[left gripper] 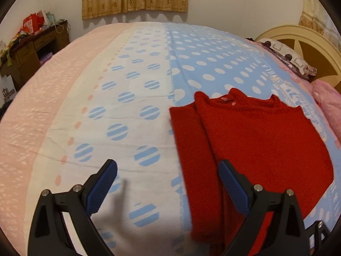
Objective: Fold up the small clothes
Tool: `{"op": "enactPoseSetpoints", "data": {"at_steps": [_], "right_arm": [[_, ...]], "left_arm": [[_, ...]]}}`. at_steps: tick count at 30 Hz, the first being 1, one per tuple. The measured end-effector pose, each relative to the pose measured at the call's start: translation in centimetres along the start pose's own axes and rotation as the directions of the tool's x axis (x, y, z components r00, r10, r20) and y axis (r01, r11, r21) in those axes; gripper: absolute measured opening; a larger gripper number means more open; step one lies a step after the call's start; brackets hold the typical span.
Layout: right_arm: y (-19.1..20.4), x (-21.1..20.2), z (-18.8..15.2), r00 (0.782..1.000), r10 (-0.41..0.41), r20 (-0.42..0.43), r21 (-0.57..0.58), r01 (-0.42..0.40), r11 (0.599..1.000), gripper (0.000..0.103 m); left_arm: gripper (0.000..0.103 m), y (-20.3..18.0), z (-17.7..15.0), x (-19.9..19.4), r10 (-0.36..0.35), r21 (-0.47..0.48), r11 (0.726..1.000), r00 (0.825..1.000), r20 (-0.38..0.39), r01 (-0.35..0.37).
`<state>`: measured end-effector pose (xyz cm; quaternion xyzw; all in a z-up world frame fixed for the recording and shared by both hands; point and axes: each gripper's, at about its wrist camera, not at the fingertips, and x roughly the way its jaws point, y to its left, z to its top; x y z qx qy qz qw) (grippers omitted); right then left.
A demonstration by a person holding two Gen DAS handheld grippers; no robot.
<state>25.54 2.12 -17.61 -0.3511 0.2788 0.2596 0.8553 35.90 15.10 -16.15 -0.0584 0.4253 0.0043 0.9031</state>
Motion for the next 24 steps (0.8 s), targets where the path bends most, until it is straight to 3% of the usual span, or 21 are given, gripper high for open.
{"op": "enactPoseSetpoints", "data": {"at_steps": [5, 8, 18, 24], "right_arm": [[-0.1, -0.1, 0.0, 1.0, -0.007, 0.005, -0.003, 0.007, 1.0, 0.061], [0.1, -0.3, -0.1, 1.0, -0.009, 0.01, -0.004, 0.009, 1.0, 0.056], [0.6, -0.6, -0.2, 1.0, -0.017, 0.013, -0.017, 0.017, 1.0, 0.053], [0.9, -0.7, 0.0, 1.0, -0.023, 0.016, -0.022, 0.023, 0.999, 0.053]], "left_arm": [[0.098, 0.1, 0.4, 1.1, -0.041, -0.029, 0.999, 0.999, -0.022, 0.04], [0.098, 0.4, 0.6, 1.5, -0.08, -0.063, 0.995, 0.996, -0.03, 0.078], [0.098, 1.3, 1.8, 0.1, -0.184, -0.129, 0.973, 0.981, 0.057, 0.19], [0.098, -0.1, 2.1, 2.2, -0.174, -0.09, 0.981, 0.985, 0.001, 0.174]]}}
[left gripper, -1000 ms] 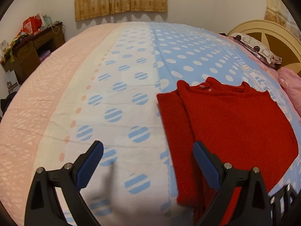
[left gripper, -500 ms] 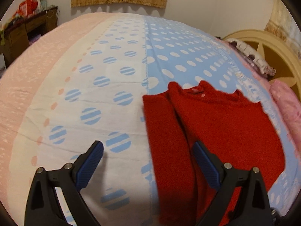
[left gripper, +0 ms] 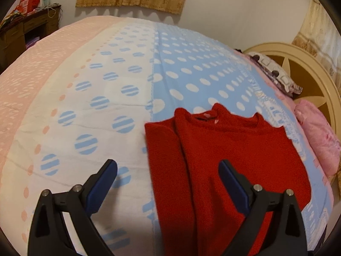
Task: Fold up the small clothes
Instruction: 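Close both grippers on the folded sweater's side edge and lift it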
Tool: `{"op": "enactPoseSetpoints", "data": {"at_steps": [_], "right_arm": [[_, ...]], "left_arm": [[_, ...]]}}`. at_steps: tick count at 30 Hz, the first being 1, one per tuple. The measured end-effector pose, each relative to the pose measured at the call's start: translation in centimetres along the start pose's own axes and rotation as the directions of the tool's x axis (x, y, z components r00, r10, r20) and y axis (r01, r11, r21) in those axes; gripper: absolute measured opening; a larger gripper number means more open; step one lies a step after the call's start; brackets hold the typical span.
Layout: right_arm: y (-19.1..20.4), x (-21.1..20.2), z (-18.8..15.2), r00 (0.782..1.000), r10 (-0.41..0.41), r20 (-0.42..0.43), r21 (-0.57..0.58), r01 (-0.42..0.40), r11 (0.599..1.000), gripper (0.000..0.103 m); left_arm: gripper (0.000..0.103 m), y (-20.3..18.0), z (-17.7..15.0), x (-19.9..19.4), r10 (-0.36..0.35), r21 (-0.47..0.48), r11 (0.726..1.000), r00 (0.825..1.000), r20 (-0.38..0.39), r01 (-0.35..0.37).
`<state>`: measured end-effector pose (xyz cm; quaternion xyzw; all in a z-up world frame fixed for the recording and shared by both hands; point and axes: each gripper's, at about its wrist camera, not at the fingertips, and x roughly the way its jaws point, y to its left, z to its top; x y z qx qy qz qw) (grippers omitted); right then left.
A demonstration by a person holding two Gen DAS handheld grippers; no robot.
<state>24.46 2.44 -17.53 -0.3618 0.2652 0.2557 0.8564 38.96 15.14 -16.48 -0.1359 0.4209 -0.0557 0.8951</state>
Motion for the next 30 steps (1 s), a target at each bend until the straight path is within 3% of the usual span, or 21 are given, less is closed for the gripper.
{"op": "enactPoseSetpoints", "data": {"at_steps": [5, 7, 8, 9, 10, 12, 15, 20, 25, 30], "right_arm": [[0.8, -0.2, -0.1, 1.0, -0.018, 0.005, -0.025, 0.018, 1.0, 0.051], [1.3, -0.4, -0.1, 1.0, -0.02, 0.008, -0.036, 0.021, 0.999, 0.046], [1.4, -0.4, -0.1, 1.0, -0.018, 0.008, -0.043, 0.018, 0.999, 0.042], [1.7, -0.5, -0.1, 1.0, -0.016, 0.008, -0.051, 0.016, 0.999, 0.03], [1.8, -0.6, 0.0, 1.0, -0.017, 0.006, -0.055, 0.017, 0.998, 0.021], [1.7, -0.9, 0.1, 1.0, -0.016, 0.011, -0.05, 0.016, 0.999, 0.016], [0.7, -1.9, 0.3, 0.999, -0.012, 0.033, -0.016, 0.013, 1.0, 0.013], [-0.8, -3.7, 0.3, 0.996, -0.046, 0.071, 0.004, 0.046, 0.999, 0.011], [-2.6, -5.2, 0.5, 0.993, -0.073, 0.09, 0.032, 0.07, 0.997, 0.009], [-4.3, -6.4, -0.5, 0.989, -0.107, 0.105, 0.079, 0.099, 0.992, 0.008]], "left_arm": [[0.096, 0.1, 0.7, 1.3, -0.007, 0.003, 1.0, 1.0, -0.025, 0.007], [0.091, 0.2, 0.8, 1.7, -0.013, 0.012, 1.0, 0.999, -0.038, 0.014], [0.079, 0.3, 0.8, 1.9, -0.02, 0.009, 1.0, 0.999, -0.046, 0.02], [0.062, 0.6, 0.7, 2.2, -0.036, -0.004, 0.999, 0.997, -0.065, 0.036], [0.055, 0.9, 0.7, 2.5, -0.057, -0.019, 0.998, 0.995, -0.08, 0.056], [0.029, 1.3, 0.5, 2.5, -0.1, -0.037, 0.995, 0.992, -0.074, 0.097], [0.016, 1.6, 0.6, 2.1, -0.156, -0.075, 0.986, 0.985, -0.078, 0.15], [0.014, 1.4, 1.3, 1.3, -0.199, -0.107, 0.976, 0.978, -0.062, 0.192], [0.014, 0.9, 2.4, -0.4, -0.279, -0.142, 0.951, 0.96, 0.001, 0.276], [0.014, -0.5, 3.6, -0.9, -0.314, -0.147, 0.937, 0.949, 0.038, 0.316]]}}
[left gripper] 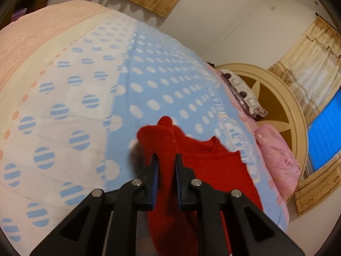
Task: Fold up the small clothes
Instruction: 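Close both grippers on the folded sweater's side edge and lift it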
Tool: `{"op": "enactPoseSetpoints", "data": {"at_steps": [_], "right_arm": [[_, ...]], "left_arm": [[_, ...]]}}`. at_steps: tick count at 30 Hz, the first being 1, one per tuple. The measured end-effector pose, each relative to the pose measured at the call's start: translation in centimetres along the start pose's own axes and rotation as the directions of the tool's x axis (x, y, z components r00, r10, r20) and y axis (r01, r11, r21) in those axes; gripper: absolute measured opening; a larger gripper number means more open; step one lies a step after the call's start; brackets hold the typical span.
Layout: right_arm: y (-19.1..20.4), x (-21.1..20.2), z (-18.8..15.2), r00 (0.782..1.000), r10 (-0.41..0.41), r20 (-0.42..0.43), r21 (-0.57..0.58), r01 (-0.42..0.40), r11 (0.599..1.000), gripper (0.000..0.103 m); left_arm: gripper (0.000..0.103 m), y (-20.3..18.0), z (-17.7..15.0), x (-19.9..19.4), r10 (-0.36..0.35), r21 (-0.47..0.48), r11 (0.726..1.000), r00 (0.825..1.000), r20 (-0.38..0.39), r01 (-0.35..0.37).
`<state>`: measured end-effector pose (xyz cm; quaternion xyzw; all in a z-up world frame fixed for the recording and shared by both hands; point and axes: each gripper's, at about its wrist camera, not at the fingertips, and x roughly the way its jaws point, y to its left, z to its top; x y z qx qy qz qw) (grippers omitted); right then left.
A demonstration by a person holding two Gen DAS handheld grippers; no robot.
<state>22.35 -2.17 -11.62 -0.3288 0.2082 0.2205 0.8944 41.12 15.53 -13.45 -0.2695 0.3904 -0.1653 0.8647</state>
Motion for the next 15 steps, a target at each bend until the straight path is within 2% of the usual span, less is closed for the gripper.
{"op": "enactPoseSetpoints", "data": {"at_steps": [4, 15], "right_arm": [[-1.0, 0.0, -0.6, 1.0, -0.021, 0.002, 0.04, 0.02, 0.999, 0.008], [-5.7, -1.2, -2.7, 0.996, -0.092, 0.016, 0.143, 0.089, 0.986, 0.007]], "left_arm": [[0.014, -1.8, 0.6, 0.5, -0.046, -0.015, 0.999, 0.999, 0.024, 0.046], [0.013, -7.6, 1.5, 1.9, -0.083, 0.044, 0.996, 0.996, 0.04, 0.081]]}}
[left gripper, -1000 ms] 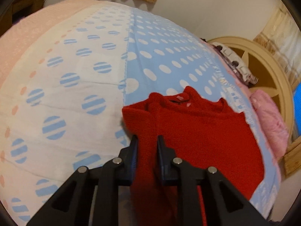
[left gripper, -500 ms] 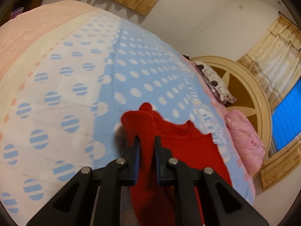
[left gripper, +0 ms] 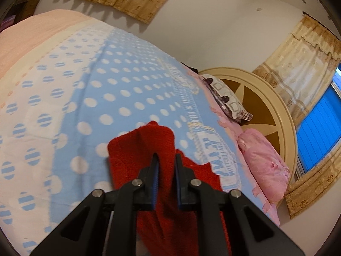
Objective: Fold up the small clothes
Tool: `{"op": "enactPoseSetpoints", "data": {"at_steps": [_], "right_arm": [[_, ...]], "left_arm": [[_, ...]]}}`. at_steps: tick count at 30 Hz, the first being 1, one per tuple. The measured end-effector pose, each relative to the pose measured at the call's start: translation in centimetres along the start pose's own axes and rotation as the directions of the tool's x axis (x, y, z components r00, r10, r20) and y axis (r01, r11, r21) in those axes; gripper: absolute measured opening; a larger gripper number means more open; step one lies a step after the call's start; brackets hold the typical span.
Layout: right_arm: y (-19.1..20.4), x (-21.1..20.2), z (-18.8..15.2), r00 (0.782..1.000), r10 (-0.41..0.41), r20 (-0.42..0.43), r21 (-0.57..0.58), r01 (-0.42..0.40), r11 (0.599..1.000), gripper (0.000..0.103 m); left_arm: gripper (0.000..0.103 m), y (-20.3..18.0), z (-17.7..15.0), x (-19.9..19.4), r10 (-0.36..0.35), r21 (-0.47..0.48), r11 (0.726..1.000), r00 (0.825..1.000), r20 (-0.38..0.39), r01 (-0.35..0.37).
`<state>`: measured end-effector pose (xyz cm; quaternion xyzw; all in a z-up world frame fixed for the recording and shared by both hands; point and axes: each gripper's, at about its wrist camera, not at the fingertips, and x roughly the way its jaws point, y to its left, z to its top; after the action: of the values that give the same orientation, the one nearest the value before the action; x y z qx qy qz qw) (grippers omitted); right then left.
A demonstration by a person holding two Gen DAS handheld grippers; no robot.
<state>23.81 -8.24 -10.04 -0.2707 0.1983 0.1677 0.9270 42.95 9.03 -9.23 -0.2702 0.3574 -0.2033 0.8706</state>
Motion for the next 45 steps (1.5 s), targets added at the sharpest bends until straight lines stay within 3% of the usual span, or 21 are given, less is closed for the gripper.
{"op": "enactPoseSetpoints", "data": {"at_steps": [13, 31, 37, 45], "right_arm": [[-4.9, -1.0, -2.2, 0.998, -0.046, -0.046, 0.126, 0.052, 0.991, 0.007], [-8.3, -1.3, -6.3, 0.99, -0.033, -0.139, 0.271, 0.07, 0.96, 0.007], [-9.9, -1.3, -7.6, 0.985, 0.021, -0.172, 0.361, 0.043, 0.931, 0.007], [-12.0, 0.1, -9.9, 0.958, 0.142, -0.25, 0.494, 0.0, 0.869, 0.007]], "left_arm": [[0.013, -7.1, 0.0, 5.5, -0.066, 0.078, 0.994, 0.996, -0.06, 0.071], [0.013, -12.5, -3.0, 11.5, -0.076, 0.15, 0.983, 0.982, -0.171, 0.102], [0.013, -13.9, -4.7, 14.0, -0.027, 0.201, 0.977, 0.976, -0.217, 0.072], [0.013, -15.1, -6.3, 15.9, 0.043, 0.269, 0.963, 0.972, -0.231, 0.021]]}}
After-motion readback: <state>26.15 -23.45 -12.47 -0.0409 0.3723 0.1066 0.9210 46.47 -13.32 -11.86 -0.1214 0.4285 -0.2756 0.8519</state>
